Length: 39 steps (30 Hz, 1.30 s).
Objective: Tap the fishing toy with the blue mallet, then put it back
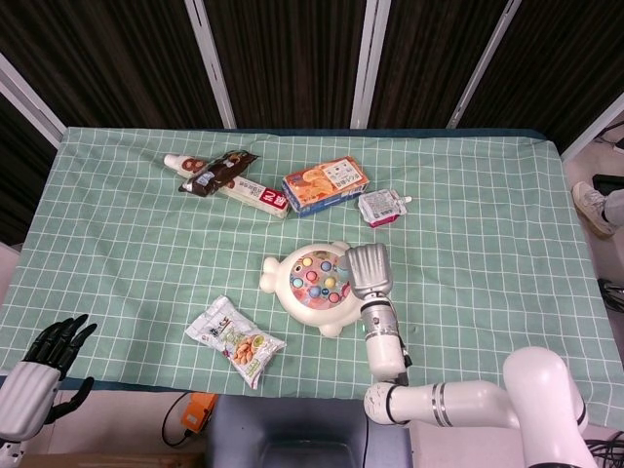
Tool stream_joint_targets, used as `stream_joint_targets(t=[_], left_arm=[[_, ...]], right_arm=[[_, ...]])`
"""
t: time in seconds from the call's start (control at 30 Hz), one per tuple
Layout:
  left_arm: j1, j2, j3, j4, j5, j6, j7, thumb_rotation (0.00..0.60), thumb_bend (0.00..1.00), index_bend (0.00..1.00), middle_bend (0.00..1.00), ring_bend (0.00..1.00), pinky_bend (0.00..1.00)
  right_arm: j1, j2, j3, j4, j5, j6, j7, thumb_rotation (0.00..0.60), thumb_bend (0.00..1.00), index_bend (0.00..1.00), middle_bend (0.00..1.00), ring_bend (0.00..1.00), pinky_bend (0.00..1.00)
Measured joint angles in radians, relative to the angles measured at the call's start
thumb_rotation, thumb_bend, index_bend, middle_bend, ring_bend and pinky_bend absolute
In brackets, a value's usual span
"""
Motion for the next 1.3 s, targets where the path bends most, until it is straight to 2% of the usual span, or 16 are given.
stream_joint_targets(t=[0.2, 0.33, 0.47, 0.63, 0.77, 0.9, 1.1, 1.3], left_arm=[[0.002, 0.000, -0.001, 0.003, -0.001, 0.003, -0.004, 0.600, 0.39, 0.00, 0.00, 0.00, 0.11], [0.001, -0.002, -0.001, 0.001, -0.001, -0.002, 0.007, 0.600, 0.39, 0.00, 0.00, 0.00, 0.11], [-0.001, -0.006, -0.002, -0.004, -0.005, -0.012, 0.023, 0.600, 0.39, 0.00, 0.00, 0.00, 0.11], [-0.003, -0.012, -0.006, -0.012, -0.017, -0.025, 0.045, 0.600, 0.39, 0.00, 0.00, 0.00, 0.11], [-0.006, -0.017, -0.008, -0.018, -0.024, -0.037, 0.061, 0.600, 0.39, 0.00, 0.00, 0.00, 0.11], [-0.011, -0.022, -0.009, -0.024, -0.029, -0.055, 0.082, 0.600, 0.39, 0.00, 0.00, 0.00, 0.11], [-0.021, -0.030, -0.012, -0.033, -0.044, -0.085, 0.108, 0.600, 0.39, 0.00, 0.00, 0.00, 0.11], [-0.028, -0.033, -0.013, -0.040, -0.054, -0.100, 0.119, 0.600, 0.39, 0.00, 0.00, 0.00, 0.11]], right_arm=[[-0.033, 0.068, 0.002, -0.089, -0.051, 0.014, 0.051, 0.600, 0.77, 1.00, 0.78, 0.76, 0.74], [-0.075, 0.135, -0.033, -0.153, -0.134, 0.025, 0.104, 0.600, 0.77, 1.00, 0.78, 0.76, 0.74], [-0.139, 0.209, -0.113, -0.197, -0.262, 0.029, 0.190, 0.600, 0.78, 1.00, 0.78, 0.76, 0.74], [-0.224, 0.280, -0.227, -0.185, -0.437, 0.022, 0.335, 0.600, 0.77, 1.00, 0.78, 0.76, 0.73], [-0.300, 0.315, -0.310, -0.095, -0.574, 0.010, 0.502, 0.600, 0.77, 1.00, 0.78, 0.75, 0.73], [-0.361, 0.316, -0.354, 0.061, -0.647, -0.018, 0.670, 0.600, 0.77, 1.00, 0.78, 0.75, 0.73], [-0.434, 0.279, -0.378, 0.334, -0.721, -0.096, 0.907, 0.600, 0.77, 1.00, 0.78, 0.75, 0.73], [-0.479, 0.217, -0.378, 0.523, -0.804, -0.156, 0.999, 0.600, 0.76, 1.00, 0.78, 0.74, 0.73]])
